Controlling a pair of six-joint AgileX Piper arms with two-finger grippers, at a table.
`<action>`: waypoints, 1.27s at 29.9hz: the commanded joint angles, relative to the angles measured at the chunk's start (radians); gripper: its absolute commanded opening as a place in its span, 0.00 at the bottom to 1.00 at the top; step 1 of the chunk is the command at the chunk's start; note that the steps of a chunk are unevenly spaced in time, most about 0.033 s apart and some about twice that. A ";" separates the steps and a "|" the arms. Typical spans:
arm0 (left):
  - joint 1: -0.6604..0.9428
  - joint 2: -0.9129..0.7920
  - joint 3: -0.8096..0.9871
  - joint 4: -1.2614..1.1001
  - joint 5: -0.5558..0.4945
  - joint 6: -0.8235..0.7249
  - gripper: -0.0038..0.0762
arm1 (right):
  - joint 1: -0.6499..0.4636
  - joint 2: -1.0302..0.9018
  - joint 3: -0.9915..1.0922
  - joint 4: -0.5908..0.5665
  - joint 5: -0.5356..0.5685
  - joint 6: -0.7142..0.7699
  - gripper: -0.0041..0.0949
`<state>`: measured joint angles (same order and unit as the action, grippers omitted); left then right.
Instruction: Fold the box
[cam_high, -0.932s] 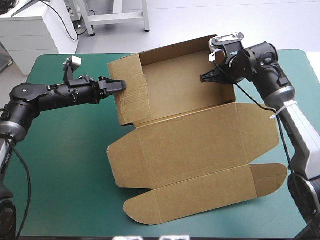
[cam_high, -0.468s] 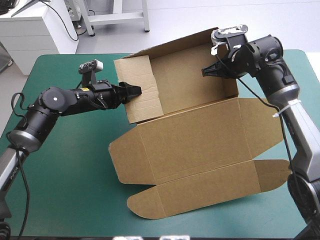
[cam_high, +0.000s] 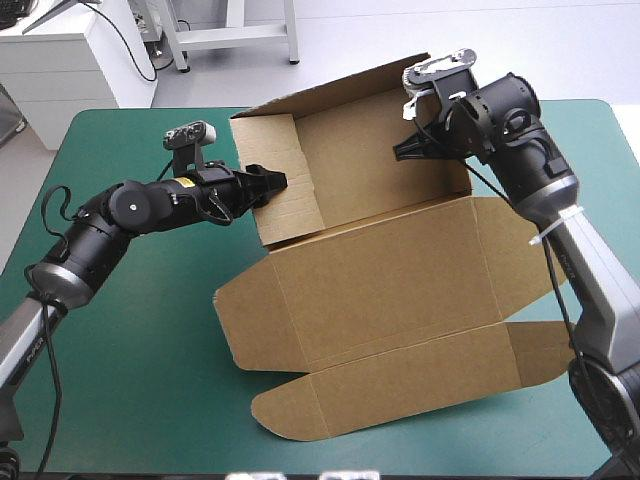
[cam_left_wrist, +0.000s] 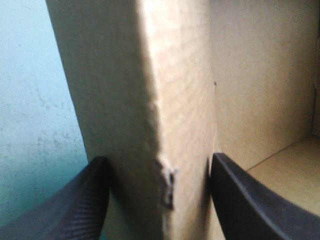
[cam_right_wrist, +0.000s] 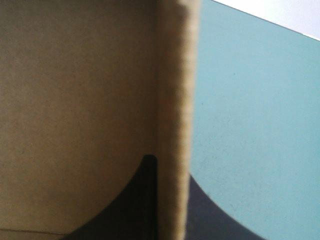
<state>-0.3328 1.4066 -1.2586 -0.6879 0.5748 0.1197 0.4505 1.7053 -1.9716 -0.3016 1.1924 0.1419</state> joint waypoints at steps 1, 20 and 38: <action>-0.007 -0.036 -0.024 -0.042 -0.072 -0.004 0.57 | 0.035 -0.048 -0.035 -0.058 -0.045 0.017 0.03; -0.007 -0.028 -0.053 0.022 -0.047 0.068 0.04 | 0.044 -0.048 -0.035 -0.050 -0.032 0.062 0.03; -0.009 0.326 -0.571 0.559 0.527 -0.265 0.04 | -0.080 0.100 -0.028 0.271 0.053 0.053 0.03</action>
<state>-0.3328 1.7183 -1.7466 -0.1629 1.0578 -0.1425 0.3908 1.8263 -1.9769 -0.1045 1.2504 0.2432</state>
